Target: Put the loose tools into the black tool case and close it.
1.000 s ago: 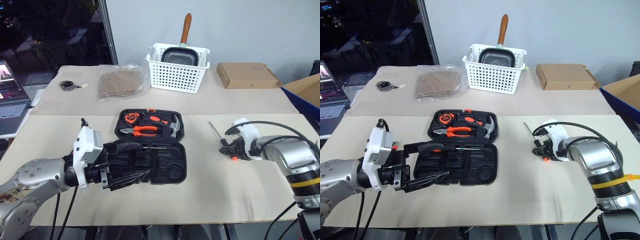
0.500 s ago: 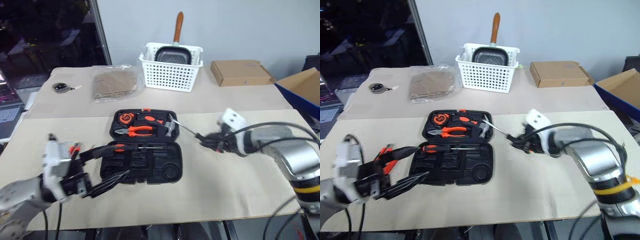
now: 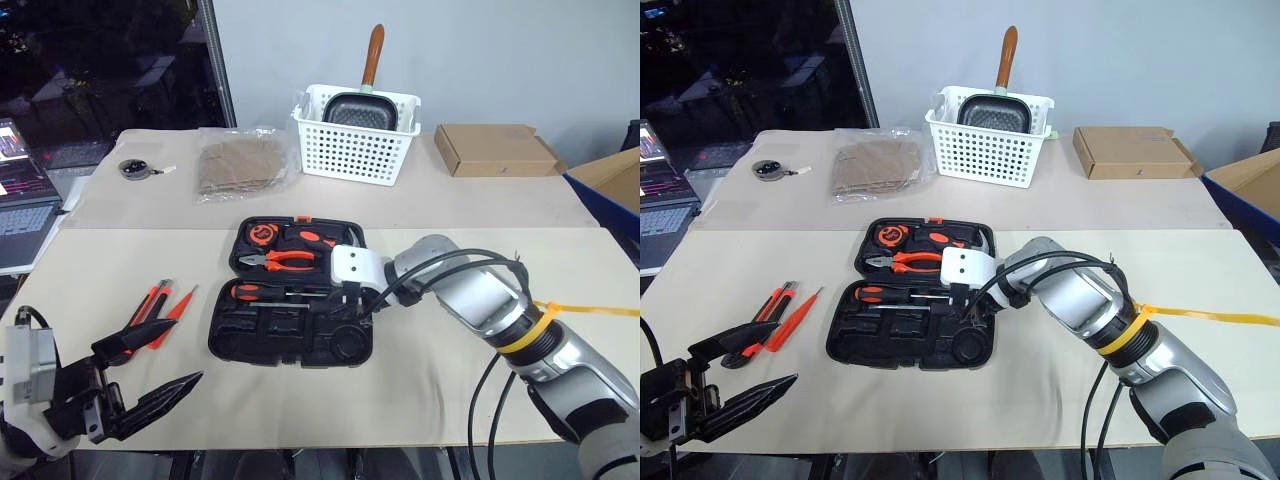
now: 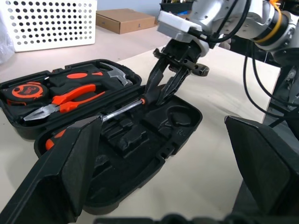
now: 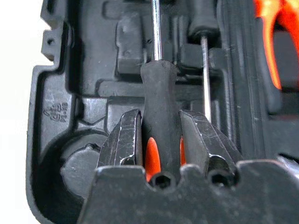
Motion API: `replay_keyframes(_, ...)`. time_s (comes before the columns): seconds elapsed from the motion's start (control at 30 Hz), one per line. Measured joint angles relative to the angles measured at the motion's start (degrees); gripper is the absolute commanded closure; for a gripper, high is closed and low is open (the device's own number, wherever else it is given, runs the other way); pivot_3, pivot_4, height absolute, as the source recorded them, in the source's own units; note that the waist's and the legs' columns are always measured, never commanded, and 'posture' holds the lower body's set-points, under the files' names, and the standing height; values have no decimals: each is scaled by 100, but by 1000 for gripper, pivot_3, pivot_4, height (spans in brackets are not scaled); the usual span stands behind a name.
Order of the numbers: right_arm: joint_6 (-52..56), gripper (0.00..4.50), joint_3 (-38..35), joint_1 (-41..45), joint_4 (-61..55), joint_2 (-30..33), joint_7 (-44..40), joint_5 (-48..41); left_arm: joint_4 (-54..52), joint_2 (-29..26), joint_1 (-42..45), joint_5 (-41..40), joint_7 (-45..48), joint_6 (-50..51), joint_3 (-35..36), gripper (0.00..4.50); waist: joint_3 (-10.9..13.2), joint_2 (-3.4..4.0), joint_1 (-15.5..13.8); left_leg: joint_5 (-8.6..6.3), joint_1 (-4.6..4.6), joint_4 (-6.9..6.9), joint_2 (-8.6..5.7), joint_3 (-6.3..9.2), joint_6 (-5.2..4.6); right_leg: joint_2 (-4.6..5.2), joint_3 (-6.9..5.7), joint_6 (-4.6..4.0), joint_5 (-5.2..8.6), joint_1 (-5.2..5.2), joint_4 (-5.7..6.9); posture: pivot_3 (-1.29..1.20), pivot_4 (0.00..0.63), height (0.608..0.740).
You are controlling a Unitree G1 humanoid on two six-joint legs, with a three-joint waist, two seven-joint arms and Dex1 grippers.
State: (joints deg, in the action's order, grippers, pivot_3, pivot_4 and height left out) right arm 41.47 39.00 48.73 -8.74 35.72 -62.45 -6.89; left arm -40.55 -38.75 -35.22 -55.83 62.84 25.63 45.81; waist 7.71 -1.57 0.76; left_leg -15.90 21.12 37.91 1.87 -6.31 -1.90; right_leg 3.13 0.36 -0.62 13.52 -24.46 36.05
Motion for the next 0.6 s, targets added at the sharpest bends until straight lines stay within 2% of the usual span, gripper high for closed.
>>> replay_keyframes(0.33, -28, 3592, 30, 229, 625, -444, -142, 354, 96, -34, -335, 172, 307, -181, 143, 0, -1, 0, 29, 6, -19, 0, 4, -3, 8, 0, -2, -12, -4, 12, 7, 0, 150, 740)
replay_keyframes(0.6, 317, 3592, -109, 296, 864, -637, -273, 349, 79, -227, -201, 144, 144, -138, 236, 0, -1, 0, 28, 8, -23, 0, 7, -3, 12, 0, -1, -16, -6, 13, 9, 0, 150, 740)
